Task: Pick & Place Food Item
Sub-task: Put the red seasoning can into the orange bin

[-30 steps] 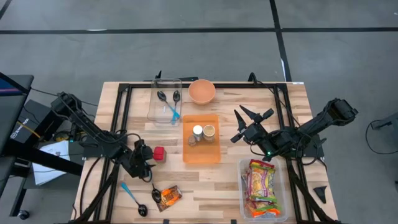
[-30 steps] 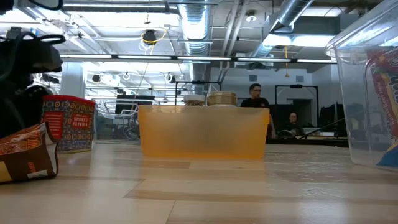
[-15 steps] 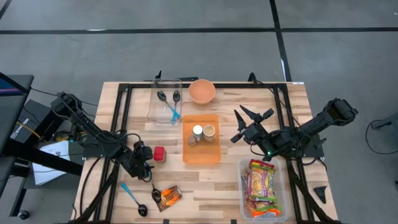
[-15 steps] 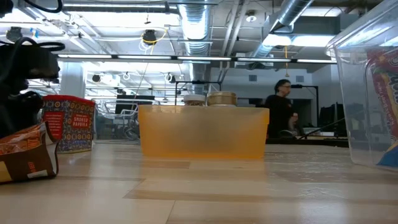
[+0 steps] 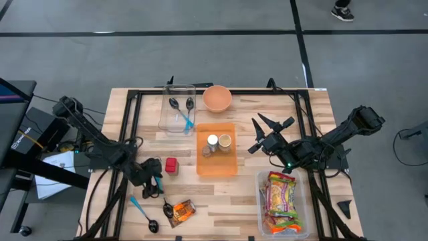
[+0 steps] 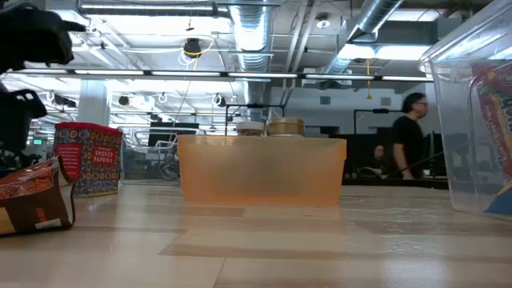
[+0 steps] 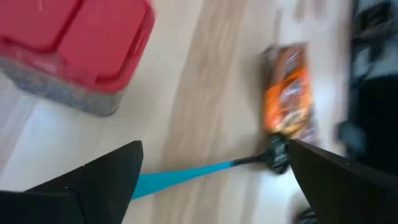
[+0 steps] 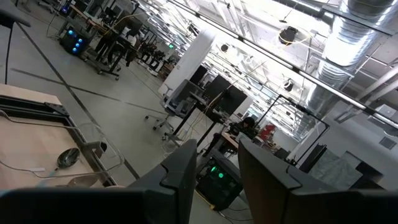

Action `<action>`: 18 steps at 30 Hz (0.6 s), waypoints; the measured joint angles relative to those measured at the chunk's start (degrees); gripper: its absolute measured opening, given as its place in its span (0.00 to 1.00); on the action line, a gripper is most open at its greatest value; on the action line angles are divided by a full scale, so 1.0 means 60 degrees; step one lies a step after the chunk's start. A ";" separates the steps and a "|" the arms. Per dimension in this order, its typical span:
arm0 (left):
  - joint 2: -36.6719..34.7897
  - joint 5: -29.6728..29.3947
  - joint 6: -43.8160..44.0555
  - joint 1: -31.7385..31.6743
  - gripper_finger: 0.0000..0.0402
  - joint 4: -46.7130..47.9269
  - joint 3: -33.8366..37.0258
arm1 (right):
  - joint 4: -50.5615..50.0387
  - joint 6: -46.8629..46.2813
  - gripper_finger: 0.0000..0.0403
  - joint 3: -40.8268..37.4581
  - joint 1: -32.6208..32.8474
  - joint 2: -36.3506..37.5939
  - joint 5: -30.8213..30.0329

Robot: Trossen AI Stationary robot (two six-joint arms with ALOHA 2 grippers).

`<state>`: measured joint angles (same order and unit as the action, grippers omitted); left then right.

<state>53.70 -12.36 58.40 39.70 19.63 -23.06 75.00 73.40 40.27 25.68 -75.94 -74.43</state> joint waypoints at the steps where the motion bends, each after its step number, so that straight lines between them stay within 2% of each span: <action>1: -0.0136 -0.0073 0.0312 -0.0133 0.97 0.0072 -0.0020 | 0.0000 -0.0002 0.28 0.0000 -0.0002 0.0000 0.0000; 5: -0.0347 -0.0012 0.1266 -0.0735 0.97 0.0308 -0.0024 | 0.0004 -0.0016 0.28 0.0000 0.0002 0.0000 0.0000; 12: -0.0227 0.1383 0.1674 -0.1742 0.99 0.0246 -0.0020 | 0.0004 -0.0016 0.28 0.0000 0.0001 0.0000 -0.0004; 18: -0.0227 0.2796 0.1684 -0.2898 1.00 -0.0837 -0.0020 | 0.0004 0.0011 0.28 0.0000 0.0001 0.0000 -0.0004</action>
<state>52.34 4.42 68.51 22.31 14.61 -23.18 75.02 73.46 40.27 25.69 -75.94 -74.46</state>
